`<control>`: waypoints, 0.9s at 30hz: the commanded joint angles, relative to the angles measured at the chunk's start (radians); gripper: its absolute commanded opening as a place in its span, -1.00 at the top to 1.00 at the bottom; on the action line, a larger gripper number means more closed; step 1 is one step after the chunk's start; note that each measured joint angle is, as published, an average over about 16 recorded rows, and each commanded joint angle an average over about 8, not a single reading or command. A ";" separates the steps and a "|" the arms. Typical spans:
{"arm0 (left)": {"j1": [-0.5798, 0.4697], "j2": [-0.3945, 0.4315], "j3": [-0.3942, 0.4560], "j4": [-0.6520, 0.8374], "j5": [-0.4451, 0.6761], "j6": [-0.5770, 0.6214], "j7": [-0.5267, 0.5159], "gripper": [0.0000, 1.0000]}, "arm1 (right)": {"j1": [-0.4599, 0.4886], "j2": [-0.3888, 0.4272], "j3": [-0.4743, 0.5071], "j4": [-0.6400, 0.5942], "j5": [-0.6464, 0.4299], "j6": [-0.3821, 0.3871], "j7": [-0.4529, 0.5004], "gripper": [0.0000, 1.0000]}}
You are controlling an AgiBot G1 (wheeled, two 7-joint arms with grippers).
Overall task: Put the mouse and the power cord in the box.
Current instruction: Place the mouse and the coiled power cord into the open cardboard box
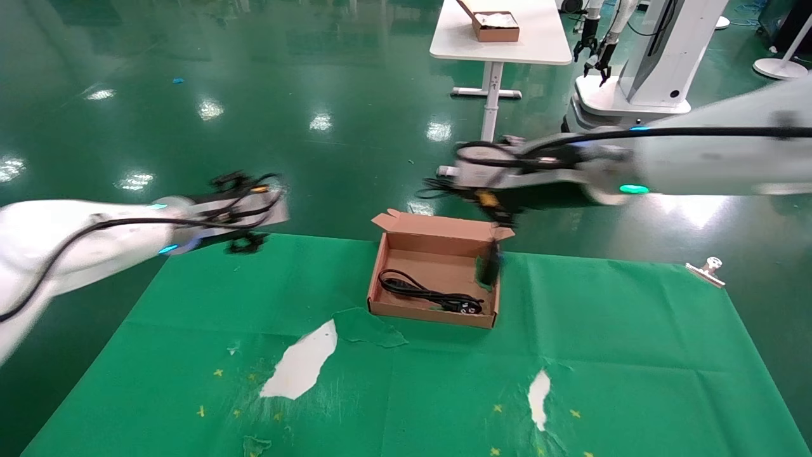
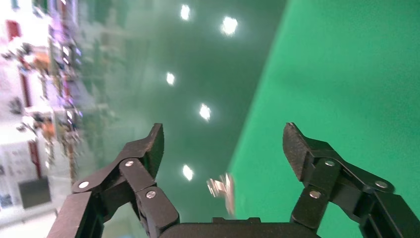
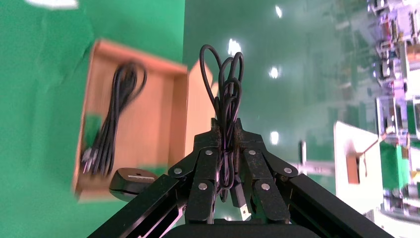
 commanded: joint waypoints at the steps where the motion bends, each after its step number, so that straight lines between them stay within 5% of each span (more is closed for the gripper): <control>1: -0.008 -0.019 -0.004 0.028 -0.006 0.014 0.012 -1.00 | 0.013 -0.066 -0.003 -0.079 0.000 0.045 -0.051 1.00; 7: -0.010 -0.014 -0.016 0.048 -0.022 0.023 0.044 -1.00 | 0.011 -0.186 -0.069 -0.253 0.035 0.153 -0.193 1.00; 12: -0.012 -0.009 -0.025 0.063 -0.034 0.026 0.067 -1.00 | -0.016 -0.197 -0.185 -0.286 0.085 0.235 -0.192 1.00; 13: -0.012 -0.008 -0.026 0.066 -0.036 0.027 0.071 -1.00 | -0.019 -0.197 -0.209 -0.293 0.091 0.254 -0.178 0.88; 20: -0.014 -0.005 -0.033 0.084 -0.046 0.029 0.090 -1.00 | -0.024 -0.205 -0.317 -0.340 0.114 0.340 -0.095 -0.87; 21: -0.014 -0.005 -0.034 0.085 -0.047 0.029 0.090 -1.00 | -0.024 -0.206 -0.322 -0.343 0.116 0.345 -0.092 -1.00; 27: -0.015 -0.005 -0.035 0.086 -0.048 0.029 0.091 -1.00 | -0.024 -0.205 -0.327 -0.343 0.118 0.350 -0.091 -1.00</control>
